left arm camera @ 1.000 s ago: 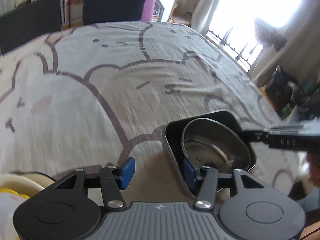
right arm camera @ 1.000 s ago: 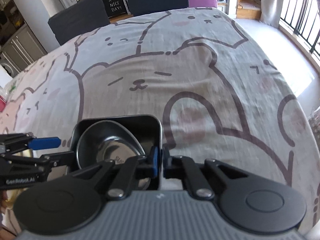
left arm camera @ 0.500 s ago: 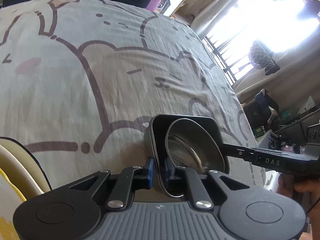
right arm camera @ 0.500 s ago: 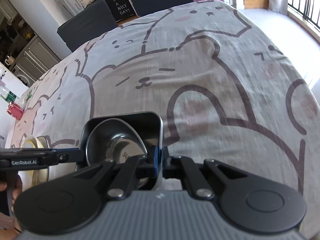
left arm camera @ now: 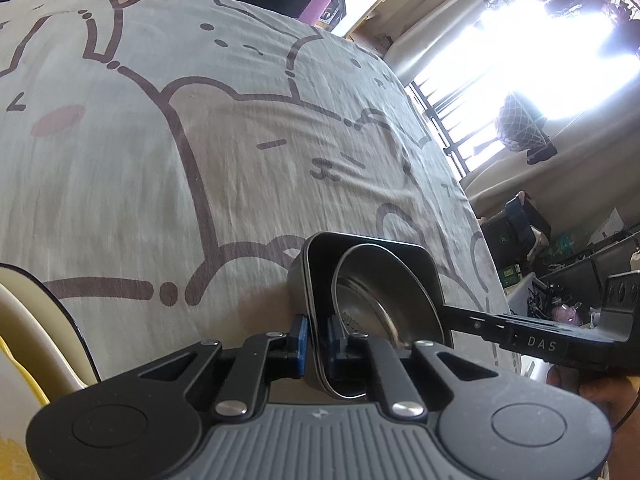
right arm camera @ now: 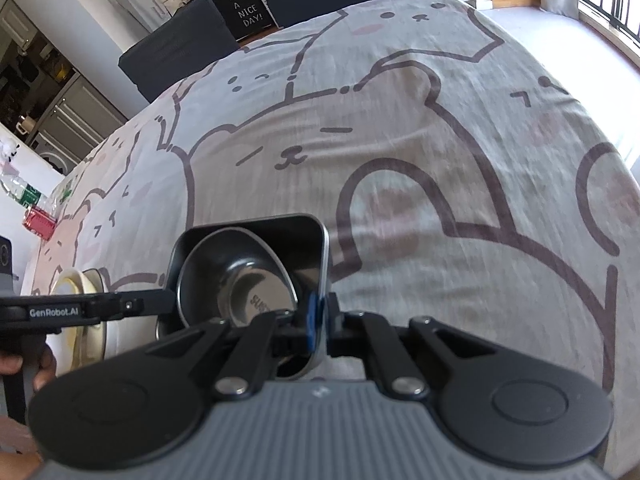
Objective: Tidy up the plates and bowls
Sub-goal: 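Lift the steel tray with both grippers and carry it over the stacked cream plates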
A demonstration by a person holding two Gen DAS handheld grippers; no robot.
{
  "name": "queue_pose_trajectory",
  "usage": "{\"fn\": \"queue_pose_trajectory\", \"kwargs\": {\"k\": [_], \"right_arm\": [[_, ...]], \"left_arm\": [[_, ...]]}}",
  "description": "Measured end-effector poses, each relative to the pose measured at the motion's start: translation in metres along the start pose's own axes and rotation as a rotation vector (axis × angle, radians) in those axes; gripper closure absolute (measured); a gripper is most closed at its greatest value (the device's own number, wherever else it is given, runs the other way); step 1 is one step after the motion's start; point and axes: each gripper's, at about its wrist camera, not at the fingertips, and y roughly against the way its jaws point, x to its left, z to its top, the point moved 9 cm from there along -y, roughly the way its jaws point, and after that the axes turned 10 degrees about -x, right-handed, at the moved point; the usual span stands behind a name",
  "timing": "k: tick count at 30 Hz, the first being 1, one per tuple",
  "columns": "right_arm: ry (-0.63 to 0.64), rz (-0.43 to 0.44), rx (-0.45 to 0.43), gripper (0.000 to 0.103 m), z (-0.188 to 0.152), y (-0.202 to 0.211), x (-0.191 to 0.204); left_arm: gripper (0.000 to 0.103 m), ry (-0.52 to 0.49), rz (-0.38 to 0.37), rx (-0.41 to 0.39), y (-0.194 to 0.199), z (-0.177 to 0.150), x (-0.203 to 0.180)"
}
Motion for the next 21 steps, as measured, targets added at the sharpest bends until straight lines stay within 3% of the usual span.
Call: {"fn": "queue_pose_trajectory", "kwargs": {"k": [14,21], "right_arm": [[-0.029,0.028,-0.025,0.096,-0.002,0.010,0.000],[-0.018,0.052,-0.108,0.096,0.009,0.023,0.008]], "left_arm": [[0.094,0.025,-0.038,-0.049,0.011,0.011,-0.005],[0.094,0.013,-0.050,-0.097,0.024,0.020,-0.011]]}}
